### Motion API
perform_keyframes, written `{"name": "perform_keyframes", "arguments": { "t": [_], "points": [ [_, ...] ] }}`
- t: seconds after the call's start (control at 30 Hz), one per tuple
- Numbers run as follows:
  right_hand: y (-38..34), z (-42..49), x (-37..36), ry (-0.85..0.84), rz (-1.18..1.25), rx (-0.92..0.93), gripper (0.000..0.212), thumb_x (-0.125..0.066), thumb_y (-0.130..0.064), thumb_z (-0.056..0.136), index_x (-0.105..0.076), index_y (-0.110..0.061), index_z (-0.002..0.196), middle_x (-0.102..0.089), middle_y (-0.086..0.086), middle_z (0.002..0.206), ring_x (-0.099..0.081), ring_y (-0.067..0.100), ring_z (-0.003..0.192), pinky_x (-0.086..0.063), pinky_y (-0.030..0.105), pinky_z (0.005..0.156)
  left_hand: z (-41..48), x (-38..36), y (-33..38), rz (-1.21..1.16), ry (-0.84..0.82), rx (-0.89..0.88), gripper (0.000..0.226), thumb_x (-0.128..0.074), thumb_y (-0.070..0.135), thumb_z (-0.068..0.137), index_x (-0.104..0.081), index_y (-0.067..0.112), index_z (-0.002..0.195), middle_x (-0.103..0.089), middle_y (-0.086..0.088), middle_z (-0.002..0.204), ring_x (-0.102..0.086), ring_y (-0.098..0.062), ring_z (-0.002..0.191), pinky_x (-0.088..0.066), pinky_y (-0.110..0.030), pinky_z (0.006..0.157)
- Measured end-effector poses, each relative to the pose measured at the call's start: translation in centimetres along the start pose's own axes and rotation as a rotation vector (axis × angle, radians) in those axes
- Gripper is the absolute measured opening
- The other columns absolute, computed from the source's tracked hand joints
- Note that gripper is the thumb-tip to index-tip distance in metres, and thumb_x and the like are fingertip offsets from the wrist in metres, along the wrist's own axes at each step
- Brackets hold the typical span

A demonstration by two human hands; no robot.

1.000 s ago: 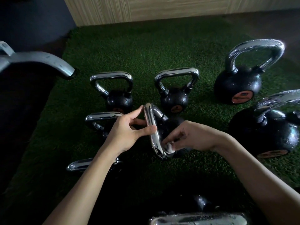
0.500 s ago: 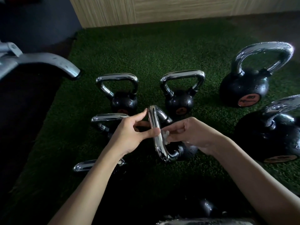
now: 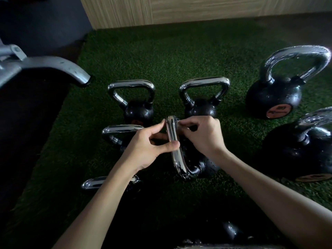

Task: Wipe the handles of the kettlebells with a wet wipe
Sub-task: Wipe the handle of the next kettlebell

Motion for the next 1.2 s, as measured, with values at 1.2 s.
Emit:
{"name": "perform_keyframes", "arguments": {
  "t": [1.2],
  "points": [
    [1.0, 8.8, 11.5, -0.660, -0.179, 0.049, 0.053, -0.056, 0.004, 0.100, -0.056, -0.028, 0.142, -0.069, -0.016, 0.122, -0.057, -0.009, 0.055, -0.044, 0.013, 0.056, -0.7, -9.8, 9.6, 0.343, 0.011, -0.005, 0.094, -0.078, 0.068, 0.070, -0.039, 0.032, 0.148, -0.062, 0.017, 0.131, -0.061, -0.015, 0.121, -0.048, -0.034, 0.091]
  ]
}}
Point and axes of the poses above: each hand's wrist, its own z-axis towards the middle knuckle, its own x-axis out of the back of the hand, y = z × x, the point moved 3 cm from there along z, towards the middle knuckle
